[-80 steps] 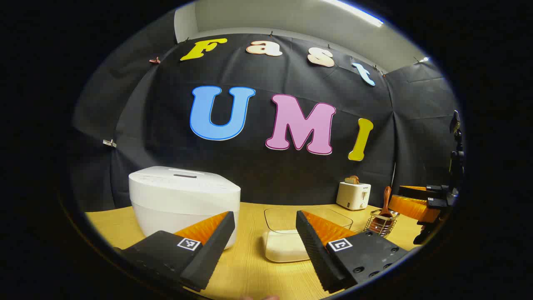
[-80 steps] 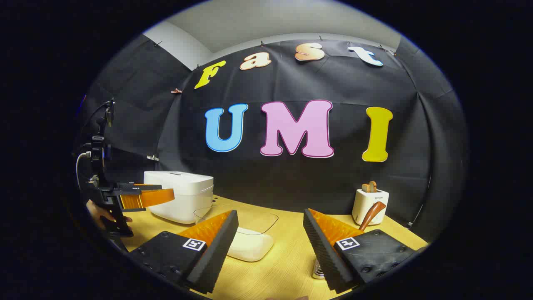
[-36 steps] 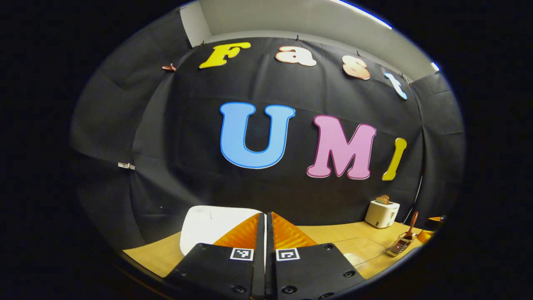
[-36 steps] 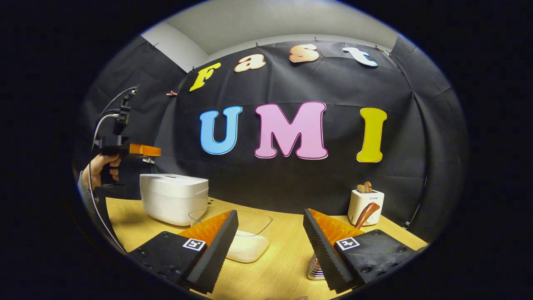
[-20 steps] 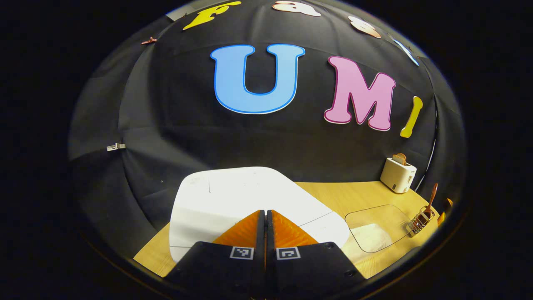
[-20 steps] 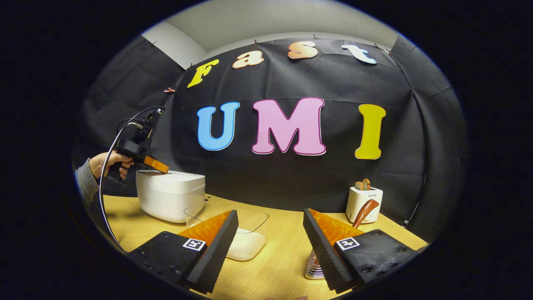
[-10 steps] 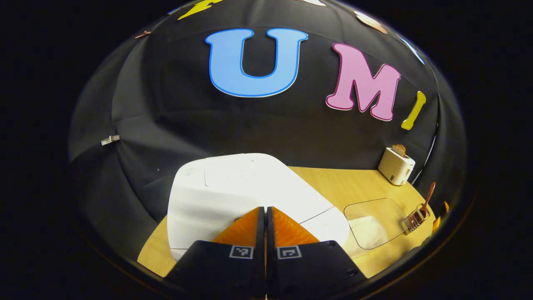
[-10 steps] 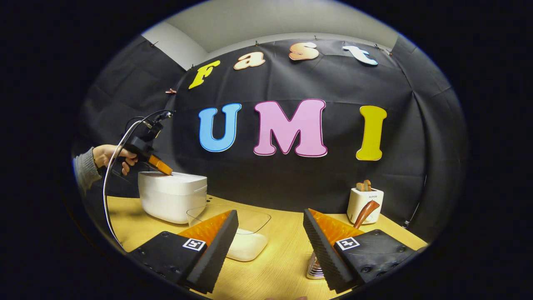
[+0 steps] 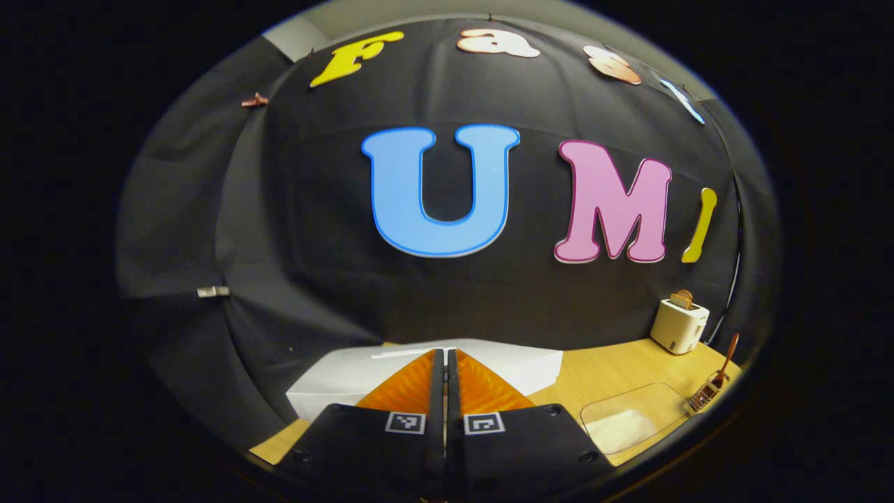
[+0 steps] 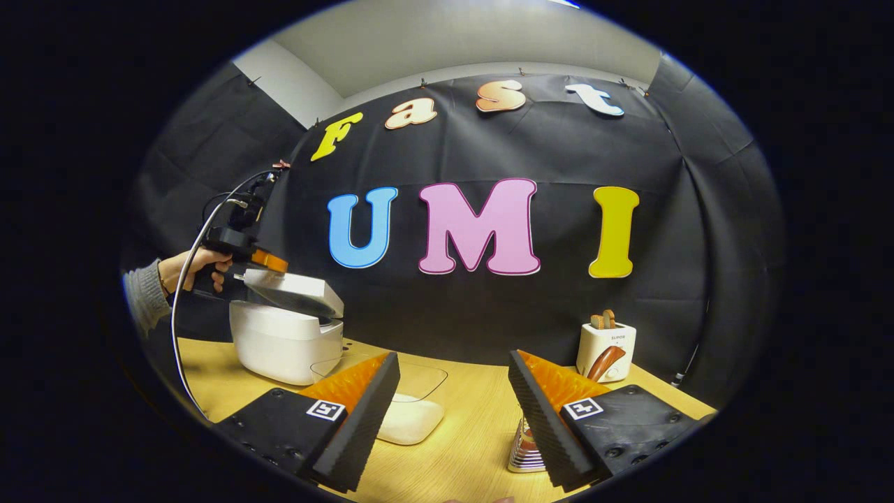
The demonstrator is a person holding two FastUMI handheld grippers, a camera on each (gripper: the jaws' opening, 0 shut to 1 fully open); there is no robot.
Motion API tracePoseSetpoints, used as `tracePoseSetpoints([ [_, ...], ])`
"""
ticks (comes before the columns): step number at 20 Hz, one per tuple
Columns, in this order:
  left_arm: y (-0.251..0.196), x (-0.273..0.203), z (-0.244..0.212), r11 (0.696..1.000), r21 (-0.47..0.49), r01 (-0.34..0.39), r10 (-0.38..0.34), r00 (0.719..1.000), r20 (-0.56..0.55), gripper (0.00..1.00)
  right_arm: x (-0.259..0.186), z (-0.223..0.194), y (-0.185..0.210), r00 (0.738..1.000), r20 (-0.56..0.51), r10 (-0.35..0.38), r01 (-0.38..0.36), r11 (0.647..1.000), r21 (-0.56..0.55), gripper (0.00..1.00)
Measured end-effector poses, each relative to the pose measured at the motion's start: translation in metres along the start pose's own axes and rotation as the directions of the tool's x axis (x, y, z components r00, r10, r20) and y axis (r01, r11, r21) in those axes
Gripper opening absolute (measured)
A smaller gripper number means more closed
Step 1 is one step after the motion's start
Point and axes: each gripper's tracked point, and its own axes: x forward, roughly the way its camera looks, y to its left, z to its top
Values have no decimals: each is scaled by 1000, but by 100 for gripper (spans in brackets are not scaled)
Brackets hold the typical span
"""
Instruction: Close the left gripper, press the button to open the rice cooker; take a wooden spoon from the chopstick holder with the right hand, scoop a spoonful of rice and pour it into the rice cooker, then put the wooden spoon back into the chopstick holder.
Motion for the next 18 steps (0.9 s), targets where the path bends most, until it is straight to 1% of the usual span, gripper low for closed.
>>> tracePoseSetpoints([
  [1,3,-1,11,1000,10,-21,21,999,46,6,-1,0,0,1000,-1,-1,1,1000,0,97],
  [3,8,-7,29,999,-1,-47,47,992,116,5,0,1,-2,1000,1,-4,4,1000,-2,97],
  [7,13,-23,44,997,-37,-61,68,971,230,6,-2,5,-5,1000,12,-12,12,1000,0,97],
  [8,11,-30,47,998,-39,-56,64,964,257,17,-2,6,-6,1000,14,-13,13,1000,0,97],
  [10,9,-44,47,998,-30,-50,56,953,297,44,-2,7,-9,1000,21,-18,18,1000,6,97],
  [11,5,-51,45,999,-21,-47,52,949,311,51,-2,8,-8,1000,22,-17,17,1000,10,97],
  [14,-1,-73,32,997,-8,-75,73,934,348,98,-1,6,-9,1000,15,-19,19,1000,8,97],
  [15,-8,-84,28,998,-14,-68,68,928,366,96,-2,5,-10,1000,9,-21,21,1000,4,97],
  [16,-16,-94,22,998,-21,-53,57,925,376,98,-1,5,-13,1000,4,-26,26,1000,3,97],
  [18,-31,-109,5,999,-43,-12,27,928,373,97,-3,3,-26,999,-10,-52,52,999,8,97],
])
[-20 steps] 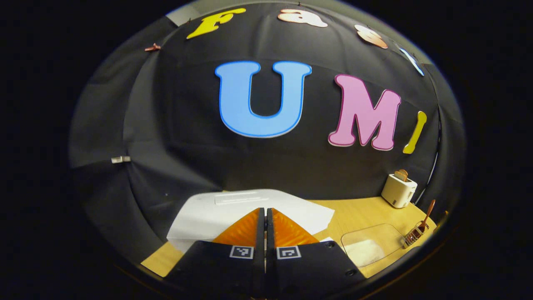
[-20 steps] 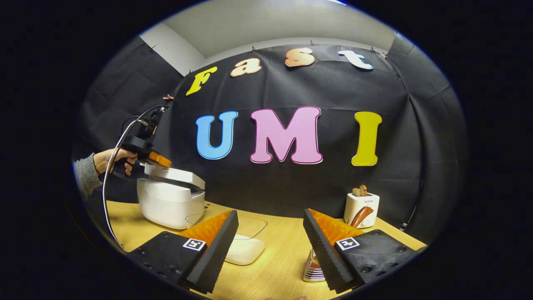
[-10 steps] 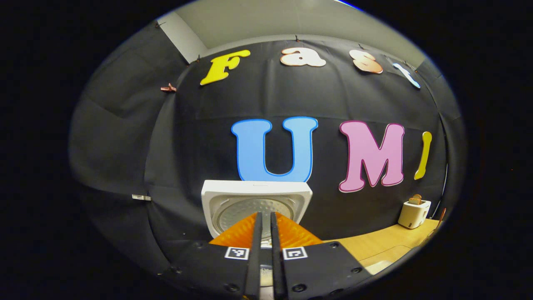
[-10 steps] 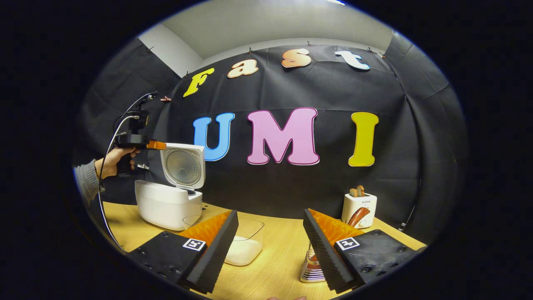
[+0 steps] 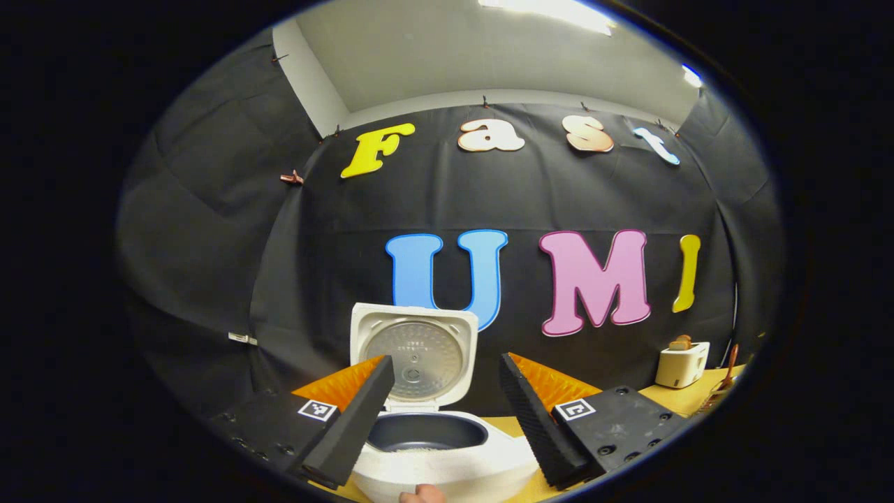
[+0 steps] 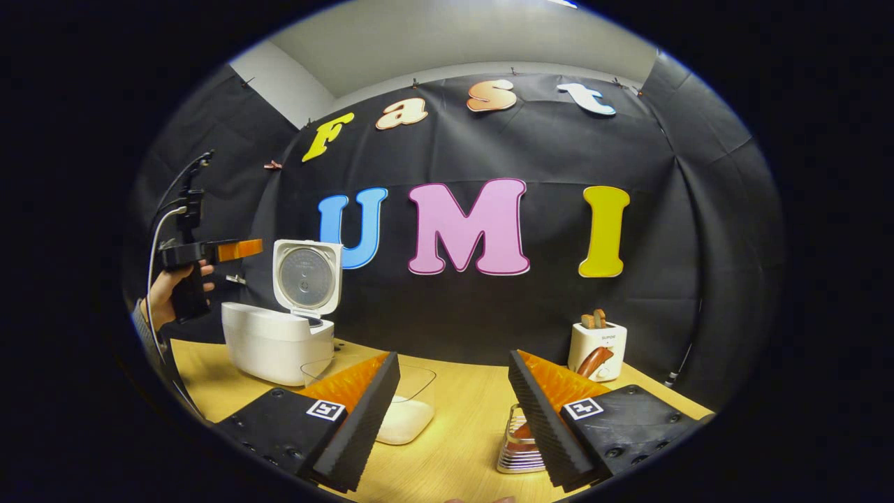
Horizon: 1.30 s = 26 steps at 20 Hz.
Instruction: Close the left gripper, press the button to open the rice cooker; take a wooden spoon from the chopstick holder with the right hand, scoop a spoonful of rice and pour it into the rice cooker, then put the wooden spoon back into the chopstick holder.
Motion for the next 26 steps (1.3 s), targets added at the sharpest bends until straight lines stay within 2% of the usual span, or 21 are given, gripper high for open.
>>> tracePoseSetpoints([
  [4,-33,-34,-34,994,-71,82,-86,994,-64,97,-3,-22,-55,989,-62,-132,131,991,-13,97],
  [6,-50,-46,-47,989,-95,110,-117,990,-75,97,0,-33,-76,979,-100,-175,175,985,-15,97],
  [8,-57,-53,-57,990,-89,110,-118,989,-94,97,9,-48,-93,967,-161,-196,199,980,4,97],
  [12,-66,-63,-78,983,-124,132,-150,978,-148,97,35,-72,-116,946,-251,-206,223,974,38,97],
  [15,-55,-63,-84,985,-132,115,-137,976,-171,97,55,-89,-129,930,-302,-210,242,968,71,97],
  [16,-50,-62,-84,985,-132,107,-129,977,-171,99,61,-95,-130,926,-325,-195,240,965,103,97],
  [18,-46,-63,-82,985,-140,101,-124,978,-168,97,72,-104,-131,918,-355,-177,247,955,162,96],
  [22,-33,-61,-82,984,-156,81,-108,980,-168,95,94,-108,-133,912,-375,-168,251,950,186,96],
  [24,-27,-60,-84,986,-152,66,-92,981,-170,96,103,-114,-131,906,-390,-165,257,946,196,86],
  [25,-25,-59,-83,987,-151,61,-87,981,-172,96,106,-119,-131,900,-405,-160,257,946,198,78],
  [26,-24,-60,-85,987,-153,58,-85,981,-174,95,109,-125,-129,892,-424,-155,260,944,201,76],
])
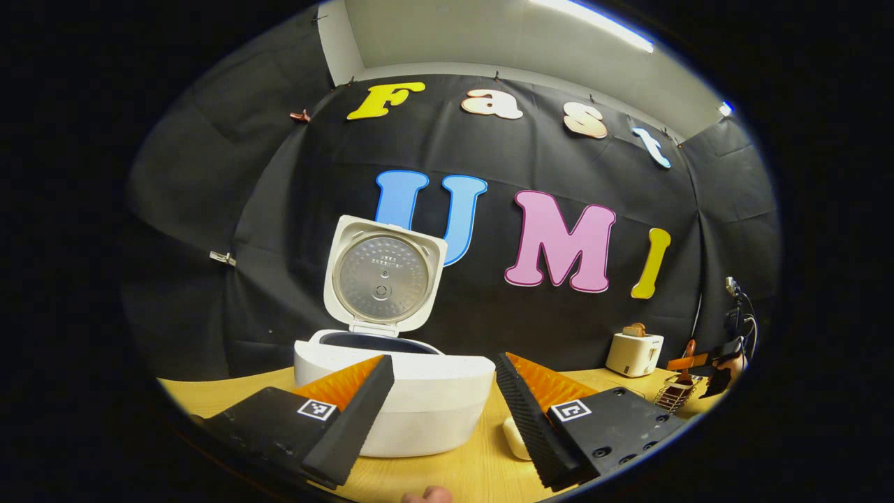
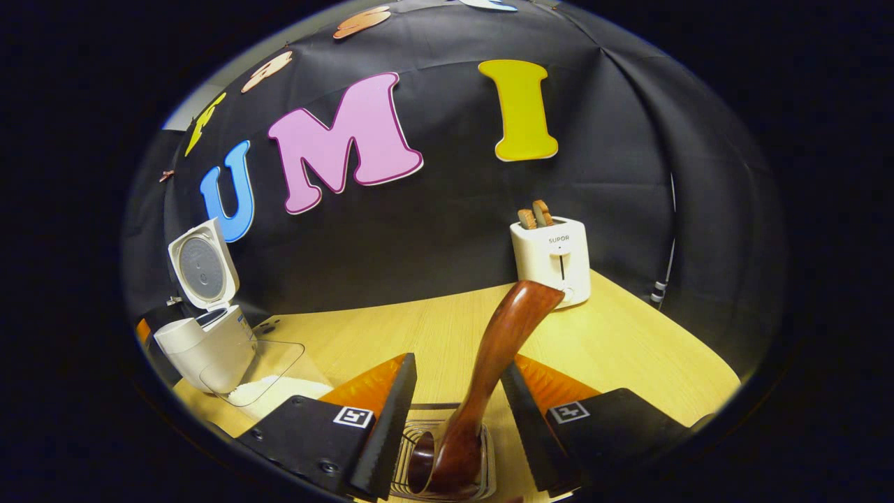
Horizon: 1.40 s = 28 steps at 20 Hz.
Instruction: Close the left gripper, press the button to open the rice cooker; take a wooden spoon from the chopstick holder with the right hand, scoop a spoonful of rice and pour it into the rice cooker, then put the wooden spoon back into the chopstick holder.
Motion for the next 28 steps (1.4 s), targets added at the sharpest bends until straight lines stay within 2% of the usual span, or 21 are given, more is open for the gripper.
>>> tracePoseSetpoints([
  [2,2,0,2,1000,-7,-1,1,1000,0,96,5,-8,-1,1000,-24,-10,10,1000,16,75],
  [3,3,-1,4,1000,-9,-3,3,1000,4,96,6,-10,-7,999,-39,-30,31,999,19,60],
  [5,8,0,5,1000,-17,-9,9,1000,8,96,5,-10,-6,999,-47,-17,19,998,51,30],
  [7,12,-1,5,999,-28,-16,16,1000,8,96,1,-3,3,1000,-19,13,-11,998,68,27],
  [9,13,0,4,999,-37,-19,19,1000,4,96,-5,4,4,1000,7,5,-5,999,40,20],
  [17,10,0,3,999,-39,-4,4,1000,2,96,-28,47,15,991,130,-11,15,999,-28,20],
  [22,13,0,2,999,-43,-7,7,1000,-6,96,-42,86,30,972,233,-36,74,985,-156,20],
  [25,15,0,2,999,-52,-6,6,1000,-9,96,-49,115,58,957,291,-7,70,975,-209,20],
  [28,19,0,2,998,-61,-8,7,1000,-12,96,-50,130,97,950,307,55,14,976,-218,20],
])
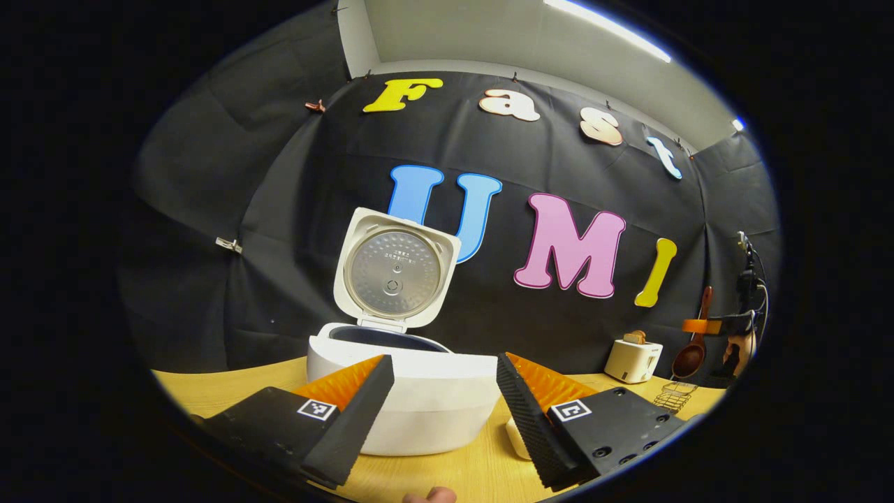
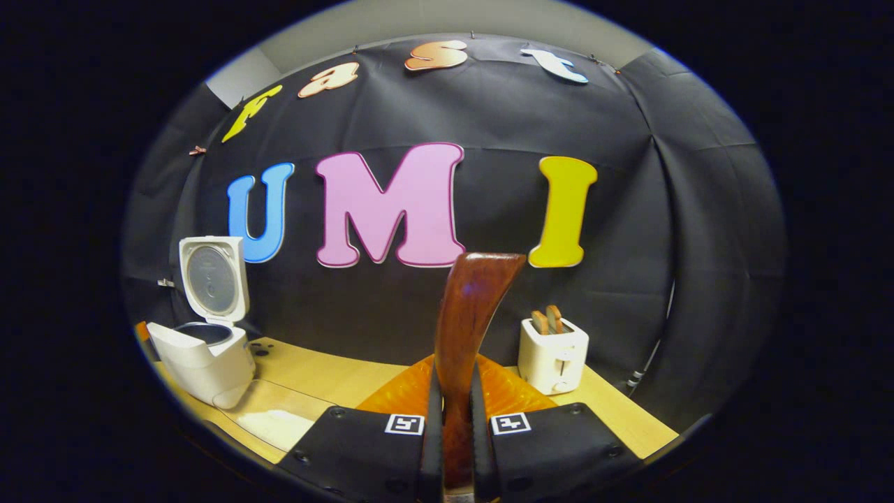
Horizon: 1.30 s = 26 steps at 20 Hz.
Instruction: Close the left gripper, press the button to open the rice cooker; take a wooden spoon from the chopstick holder with the right hand, scoop a spoonful of rice and pour it into the rice cooker, then put the wooden spoon back into the chopstick holder.
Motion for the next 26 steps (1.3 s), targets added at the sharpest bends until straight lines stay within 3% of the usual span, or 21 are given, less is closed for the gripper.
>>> tracePoseSetpoints([
  [8,13,-2,2,1000,-22,-5,5,1000,-3,96,23,3,121,985,-8,174,-175,983,-50,20],
  [14,19,-2,1,1000,-15,-12,12,1000,-11,95,46,-56,196,958,-133,255,-270,957,-109,20],
  [18,21,-2,2,999,-29,-13,13,1000,-10,96,49,-101,217,946,-212,245,-286,939,-192,20],
  [24,30,-4,4,998,-54,-13,13,1000,-8,96,44,-137,205,949,-272,161,-254,901,-352,20],
  [26,31,-5,4,998,-56,-11,11,1000,-9,96,36,-153,210,935,-314,164,-274,897,-348,20],
])
